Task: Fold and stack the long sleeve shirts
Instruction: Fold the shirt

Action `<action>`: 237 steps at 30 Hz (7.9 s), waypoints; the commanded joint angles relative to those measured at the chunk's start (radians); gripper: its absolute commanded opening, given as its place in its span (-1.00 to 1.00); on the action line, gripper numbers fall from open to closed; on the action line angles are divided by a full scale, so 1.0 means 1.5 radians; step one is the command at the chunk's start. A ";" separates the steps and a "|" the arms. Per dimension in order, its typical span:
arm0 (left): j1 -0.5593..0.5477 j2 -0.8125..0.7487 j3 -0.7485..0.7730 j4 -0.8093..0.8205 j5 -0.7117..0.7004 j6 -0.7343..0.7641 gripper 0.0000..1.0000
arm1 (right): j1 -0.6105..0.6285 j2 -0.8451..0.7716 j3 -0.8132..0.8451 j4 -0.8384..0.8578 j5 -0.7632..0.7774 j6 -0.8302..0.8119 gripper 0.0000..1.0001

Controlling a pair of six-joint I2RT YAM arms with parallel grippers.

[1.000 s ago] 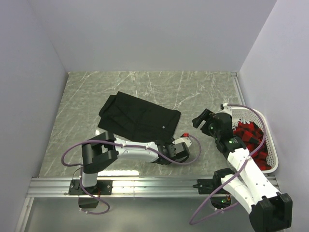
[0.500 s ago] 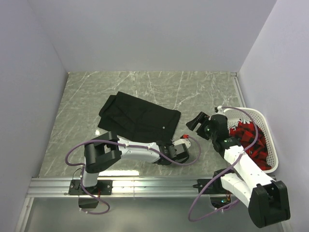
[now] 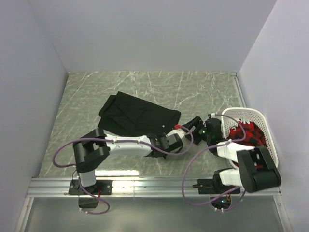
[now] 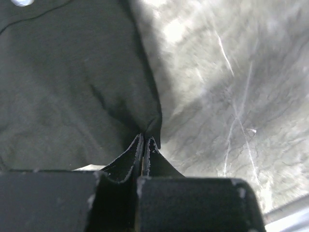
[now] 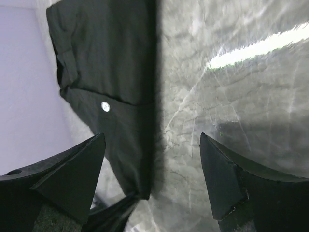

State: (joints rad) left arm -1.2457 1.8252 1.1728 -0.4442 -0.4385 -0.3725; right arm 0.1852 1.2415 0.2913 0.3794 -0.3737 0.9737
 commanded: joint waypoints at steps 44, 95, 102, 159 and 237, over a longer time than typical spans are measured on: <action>0.141 -0.193 -0.051 0.145 0.268 -0.156 0.22 | 0.072 0.406 0.313 -0.027 -0.245 -0.110 -1.00; 0.622 -0.134 -0.320 0.338 0.450 -0.437 -0.52 | 0.197 0.519 1.098 -0.894 0.485 -0.723 -0.99; 0.599 -0.116 -0.316 0.361 0.450 -0.447 -0.87 | 0.263 0.548 1.103 -0.892 0.604 -0.719 -0.97; 0.562 -0.196 -0.419 0.411 0.389 -0.536 -0.99 | 0.484 0.637 1.217 -0.854 0.505 -0.525 0.00; 0.562 -0.201 -0.424 0.404 0.375 -0.536 -0.99 | 0.525 0.583 1.060 -0.743 0.475 -0.547 -1.00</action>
State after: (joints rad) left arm -0.3992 1.5372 0.5537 0.1761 0.1593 -1.1736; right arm 0.9577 2.1677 1.8915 -0.7685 0.3801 0.1295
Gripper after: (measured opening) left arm 0.012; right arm 0.020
